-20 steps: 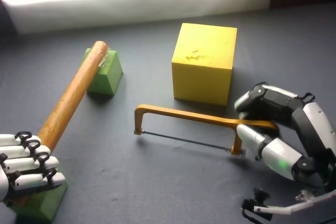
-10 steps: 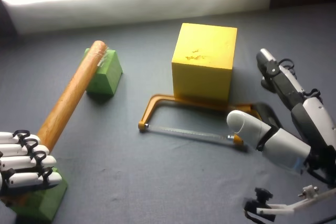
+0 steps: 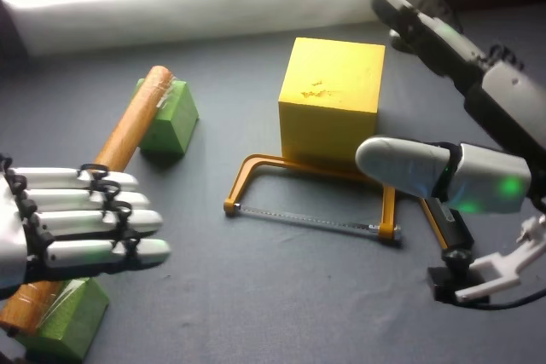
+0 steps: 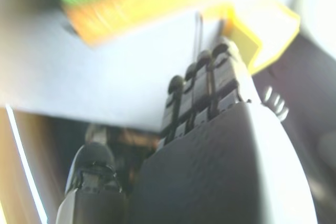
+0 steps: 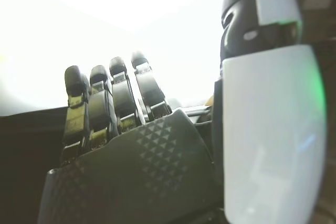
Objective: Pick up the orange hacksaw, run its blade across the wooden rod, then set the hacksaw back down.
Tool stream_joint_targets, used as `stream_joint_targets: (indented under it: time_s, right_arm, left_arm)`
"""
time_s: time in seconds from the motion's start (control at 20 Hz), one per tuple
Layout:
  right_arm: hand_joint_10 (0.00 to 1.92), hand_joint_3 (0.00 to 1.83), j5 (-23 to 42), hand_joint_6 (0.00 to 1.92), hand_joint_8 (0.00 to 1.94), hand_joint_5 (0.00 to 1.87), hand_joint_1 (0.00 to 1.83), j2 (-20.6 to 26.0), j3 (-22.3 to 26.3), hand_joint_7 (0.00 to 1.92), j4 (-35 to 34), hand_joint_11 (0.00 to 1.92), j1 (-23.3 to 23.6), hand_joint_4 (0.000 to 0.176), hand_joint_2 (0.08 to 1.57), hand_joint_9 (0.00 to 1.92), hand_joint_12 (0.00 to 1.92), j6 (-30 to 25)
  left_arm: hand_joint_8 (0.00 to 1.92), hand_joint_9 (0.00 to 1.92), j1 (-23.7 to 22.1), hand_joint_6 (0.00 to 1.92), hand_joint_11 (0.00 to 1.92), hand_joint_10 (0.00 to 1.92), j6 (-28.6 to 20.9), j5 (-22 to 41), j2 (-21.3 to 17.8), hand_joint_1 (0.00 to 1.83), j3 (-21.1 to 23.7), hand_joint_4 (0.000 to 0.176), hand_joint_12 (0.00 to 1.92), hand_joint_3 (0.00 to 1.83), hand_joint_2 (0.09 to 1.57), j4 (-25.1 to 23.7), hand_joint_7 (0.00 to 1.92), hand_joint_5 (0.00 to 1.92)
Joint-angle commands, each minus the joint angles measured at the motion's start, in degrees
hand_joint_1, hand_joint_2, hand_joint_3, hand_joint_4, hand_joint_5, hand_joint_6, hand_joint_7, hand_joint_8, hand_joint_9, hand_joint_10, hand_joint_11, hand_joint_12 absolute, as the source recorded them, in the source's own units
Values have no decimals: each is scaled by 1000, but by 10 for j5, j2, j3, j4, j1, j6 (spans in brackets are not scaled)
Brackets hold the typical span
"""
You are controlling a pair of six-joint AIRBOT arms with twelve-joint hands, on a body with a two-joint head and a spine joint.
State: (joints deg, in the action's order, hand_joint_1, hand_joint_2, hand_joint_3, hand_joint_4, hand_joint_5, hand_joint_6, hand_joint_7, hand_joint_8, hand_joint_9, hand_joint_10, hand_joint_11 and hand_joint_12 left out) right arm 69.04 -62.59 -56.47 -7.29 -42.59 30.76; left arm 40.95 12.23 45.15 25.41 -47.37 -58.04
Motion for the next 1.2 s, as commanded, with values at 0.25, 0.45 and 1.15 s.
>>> stream_joint_targets:
  time_s: [0.25, 0.45, 1.15]
  right_arm:
    - [316, 7, -53, 268, 324, 767, 367, 76, -3, 838, 273, 433, 64, 0, 1146, 782, 1251, -104]
    - [1902, 0, -40, 1847, 1914, 723, 405, 108, -32, 1045, 462, 1277, 100, 0, 1197, 1171, 1915, -157]
    - [1921, 1, 44, 1921, 1941, 1122, 439, 118, -50, 1321, 572, 1651, 121, 0, 1433, 1485, 1921, -127]
  left_arm:
    - [11, 424, -5, 40, 57, 34, 3, 208, 18, 214, -41, 31, 819, 0, 1264, 21, 404, 512]
    - [1399, 861, 4, 1273, 818, 1596, 3, 242, 19, 342, -58, 0, 1797, 2, 1319, -8, 808, 624]
    - [1921, 1417, 21, 1921, 1495, 1921, -5, 255, 22, 405, -67, 0, 1921, 11, 1389, -8, 1420, 1308]
